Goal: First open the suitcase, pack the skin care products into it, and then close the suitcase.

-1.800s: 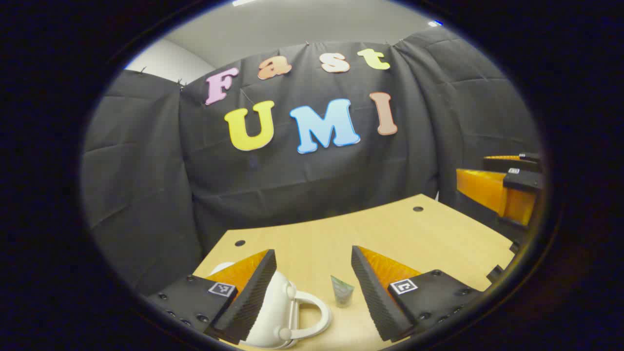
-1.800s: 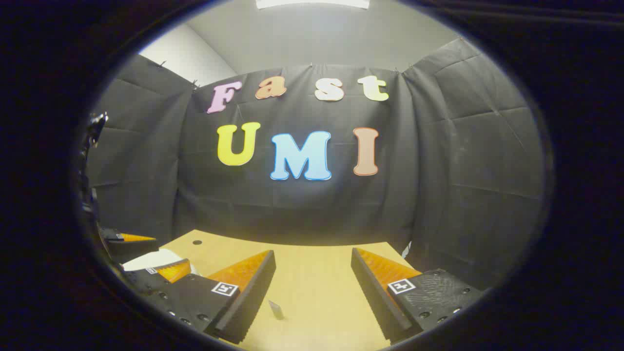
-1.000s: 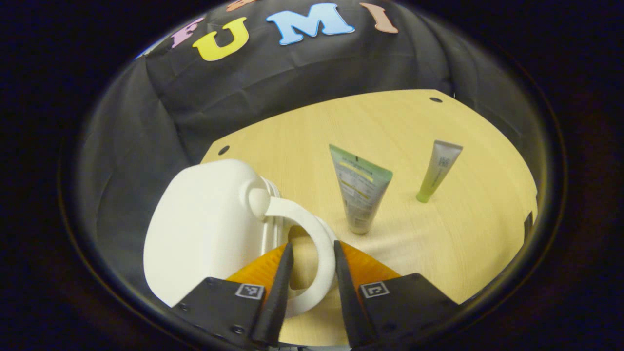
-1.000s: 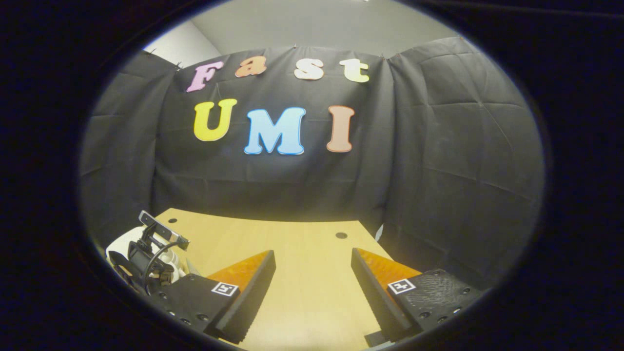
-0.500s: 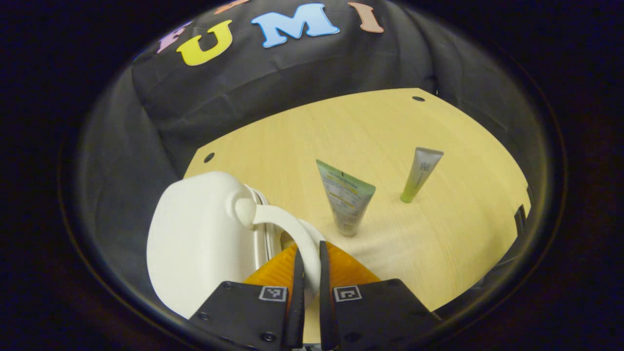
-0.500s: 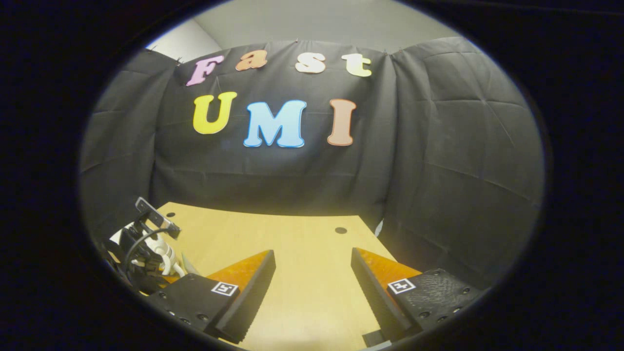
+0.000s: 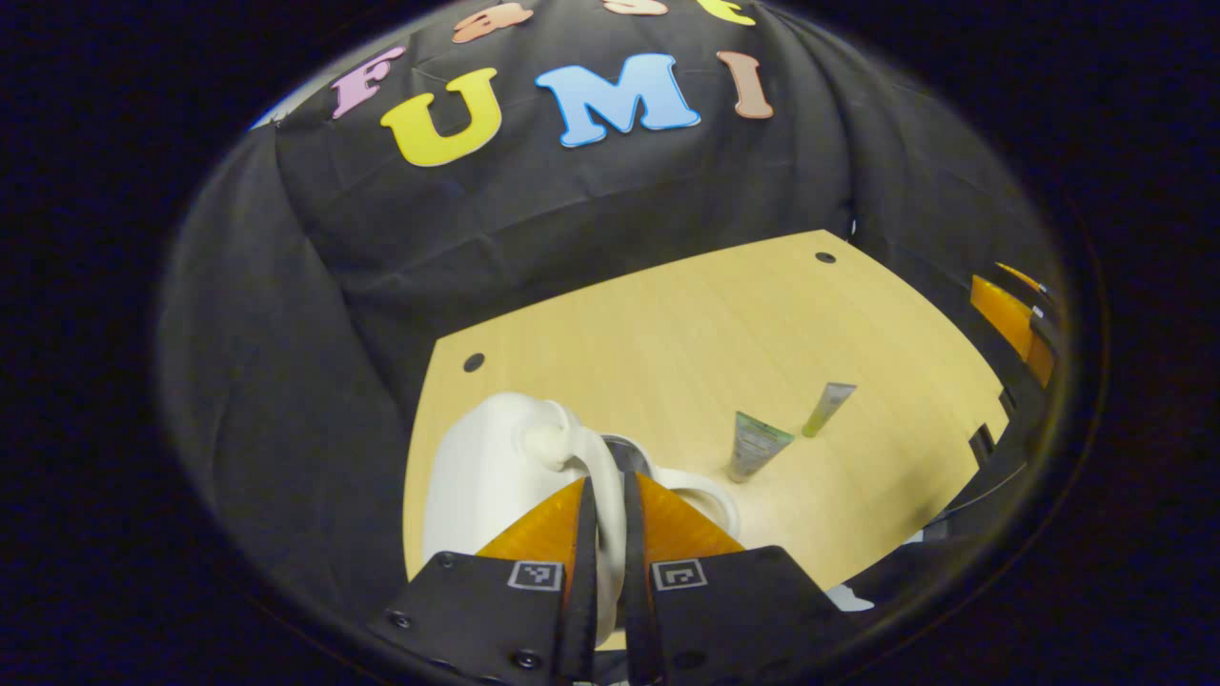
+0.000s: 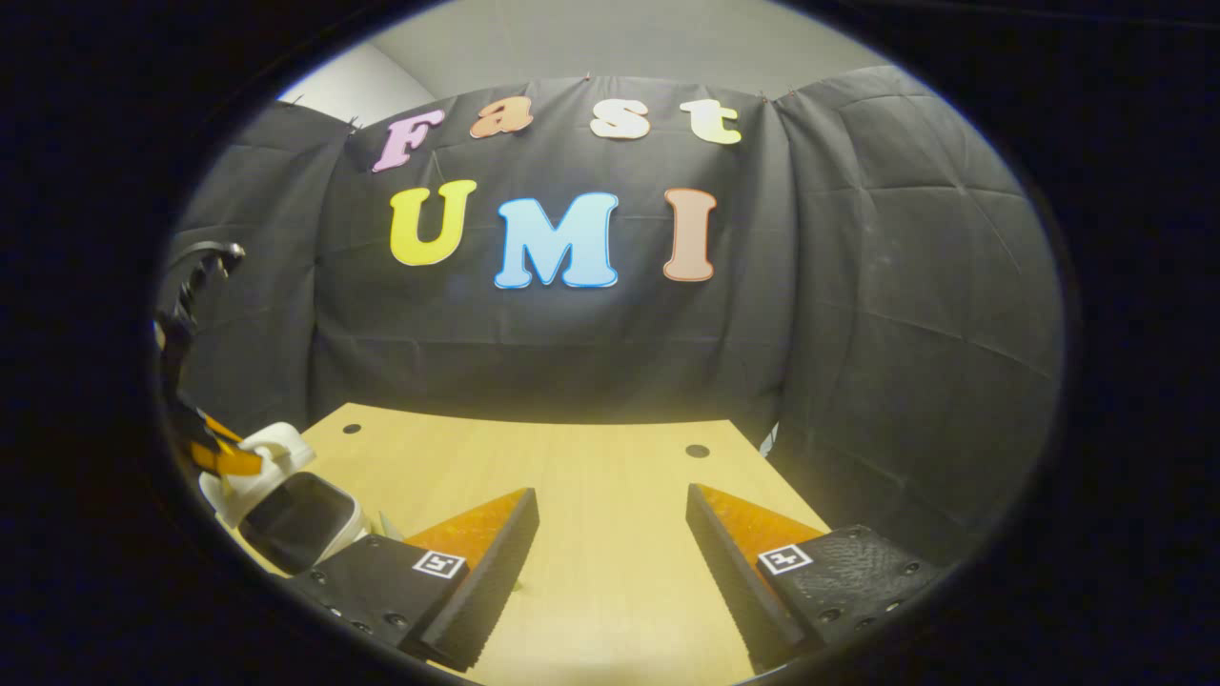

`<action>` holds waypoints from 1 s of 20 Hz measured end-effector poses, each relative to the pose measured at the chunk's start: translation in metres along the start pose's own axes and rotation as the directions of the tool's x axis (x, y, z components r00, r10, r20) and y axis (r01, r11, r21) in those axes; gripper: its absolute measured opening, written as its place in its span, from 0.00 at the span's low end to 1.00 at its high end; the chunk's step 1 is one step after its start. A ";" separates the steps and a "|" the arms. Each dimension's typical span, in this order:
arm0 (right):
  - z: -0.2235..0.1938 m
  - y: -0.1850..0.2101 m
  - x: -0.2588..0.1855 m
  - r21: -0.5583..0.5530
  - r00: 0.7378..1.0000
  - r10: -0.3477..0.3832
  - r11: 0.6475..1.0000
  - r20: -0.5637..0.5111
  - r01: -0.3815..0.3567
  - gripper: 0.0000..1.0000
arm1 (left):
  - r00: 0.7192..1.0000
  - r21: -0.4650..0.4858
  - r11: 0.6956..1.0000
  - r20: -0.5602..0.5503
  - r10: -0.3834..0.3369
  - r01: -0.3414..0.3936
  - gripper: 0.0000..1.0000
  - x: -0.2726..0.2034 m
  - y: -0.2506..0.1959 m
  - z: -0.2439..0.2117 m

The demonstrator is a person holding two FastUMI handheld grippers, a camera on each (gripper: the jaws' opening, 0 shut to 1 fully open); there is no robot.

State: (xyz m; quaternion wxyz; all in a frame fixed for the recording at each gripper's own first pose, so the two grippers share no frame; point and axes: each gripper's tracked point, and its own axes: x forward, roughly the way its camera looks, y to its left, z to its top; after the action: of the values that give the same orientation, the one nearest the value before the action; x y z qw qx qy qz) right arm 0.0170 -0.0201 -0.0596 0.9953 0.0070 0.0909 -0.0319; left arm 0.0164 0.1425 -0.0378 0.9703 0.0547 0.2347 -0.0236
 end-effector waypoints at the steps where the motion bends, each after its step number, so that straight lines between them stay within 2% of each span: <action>1: -0.003 0.003 0.003 0.011 1.000 0.003 1.000 -0.005 -0.003 0.95 | 0.999 0.018 0.999 0.017 0.036 -0.036 0.20 -0.010 0.030 0.009; 2: -0.004 0.006 0.005 0.024 1.000 0.005 1.000 -0.012 -0.004 0.95 | 0.996 0.034 0.996 0.032 0.081 -0.082 0.16 -0.019 0.062 0.016; 4: -0.006 0.008 0.007 0.049 1.000 0.001 0.999 -0.019 0.000 0.95 | 0.985 0.071 0.985 0.069 0.155 -0.160 0.15 -0.025 0.124 0.027; 6: -0.006 0.006 0.011 0.072 1.000 -0.011 0.997 -0.021 0.012 0.95 | 0.963 0.125 0.956 0.075 0.259 -0.267 0.15 -0.020 0.195 0.026; 9: -0.009 -0.005 0.014 0.093 0.998 -0.049 0.994 -0.030 0.052 0.95 | 0.912 0.157 0.903 -0.028 0.409 -0.400 0.15 -0.001 0.304 -0.017; 11: -0.017 -0.011 0.015 0.108 0.996 -0.072 0.991 -0.054 0.078 0.95 | 0.876 0.155 0.879 -0.113 0.469 -0.451 0.15 0.017 0.361 -0.059; 15: -0.020 -0.021 0.020 0.154 0.990 -0.105 0.981 -0.089 0.118 0.95 | 0.841 0.112 0.881 -0.264 0.472 -0.460 0.16 0.066 0.441 -0.138; 18: -0.013 -0.025 0.025 0.154 0.988 -0.128 0.978 -0.085 0.140 0.93 | 0.831 0.068 0.894 -0.341 0.439 -0.444 0.16 0.106 0.472 -0.181; 19: -0.010 -0.025 0.026 0.149 0.988 -0.129 0.979 -0.084 0.141 0.92 | 0.812 0.082 0.885 -0.365 0.455 -0.459 0.16 0.106 0.482 -0.191; 20: -0.012 -0.024 0.025 0.146 0.988 -0.127 0.980 -0.083 0.138 0.92 | 0.812 0.084 0.886 -0.370 0.452 -0.455 0.26 0.111 0.479 -0.202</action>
State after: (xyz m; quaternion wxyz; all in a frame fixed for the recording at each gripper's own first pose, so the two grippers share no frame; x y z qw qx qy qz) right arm 0.0376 -0.0450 -0.0759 0.9835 0.0778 0.1251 -0.1046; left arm 0.0582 0.6396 -0.2214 0.8840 0.1086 0.3977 0.2204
